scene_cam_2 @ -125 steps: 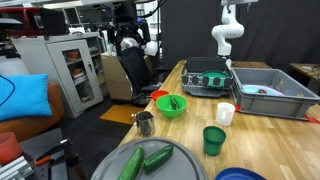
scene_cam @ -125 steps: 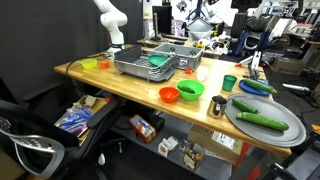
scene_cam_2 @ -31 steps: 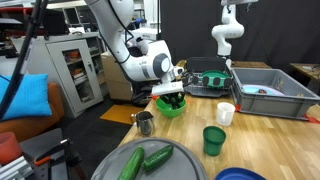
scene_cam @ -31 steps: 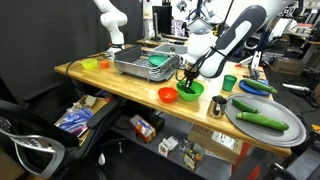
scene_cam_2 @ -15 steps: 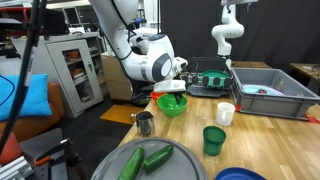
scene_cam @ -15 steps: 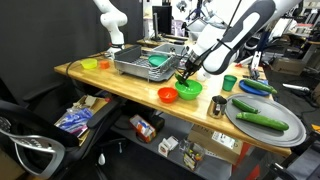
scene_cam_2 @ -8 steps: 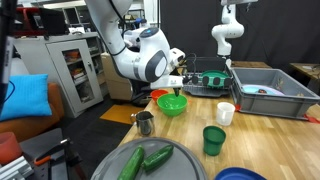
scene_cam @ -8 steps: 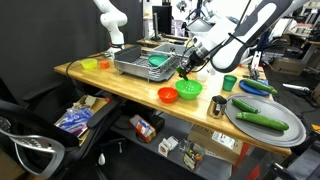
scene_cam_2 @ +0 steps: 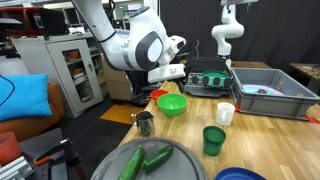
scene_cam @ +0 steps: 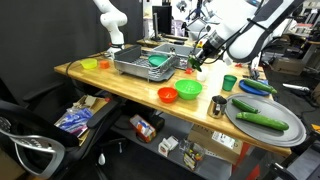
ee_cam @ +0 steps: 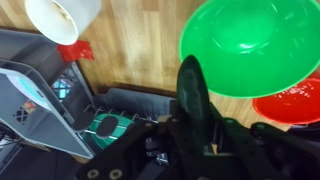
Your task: Remove the zucchini from the green bowl and place it on the grey tray
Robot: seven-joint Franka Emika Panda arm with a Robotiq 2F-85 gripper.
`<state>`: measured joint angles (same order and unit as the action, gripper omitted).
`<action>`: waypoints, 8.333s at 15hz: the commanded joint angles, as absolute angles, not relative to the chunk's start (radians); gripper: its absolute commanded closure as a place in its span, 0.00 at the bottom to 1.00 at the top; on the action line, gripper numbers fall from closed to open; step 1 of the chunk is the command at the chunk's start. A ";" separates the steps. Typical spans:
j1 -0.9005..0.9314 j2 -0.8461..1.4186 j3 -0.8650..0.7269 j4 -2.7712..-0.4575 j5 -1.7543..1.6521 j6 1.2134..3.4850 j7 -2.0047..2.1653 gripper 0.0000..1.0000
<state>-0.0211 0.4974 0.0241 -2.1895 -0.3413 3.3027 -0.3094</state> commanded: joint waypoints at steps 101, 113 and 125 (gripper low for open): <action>-0.357 0.493 0.029 -2.490 -0.161 3.028 -0.328 0.28; -0.356 0.446 0.032 -2.517 -0.164 3.076 -0.328 0.00; -0.496 0.374 0.256 -2.579 -0.201 3.212 -0.356 0.00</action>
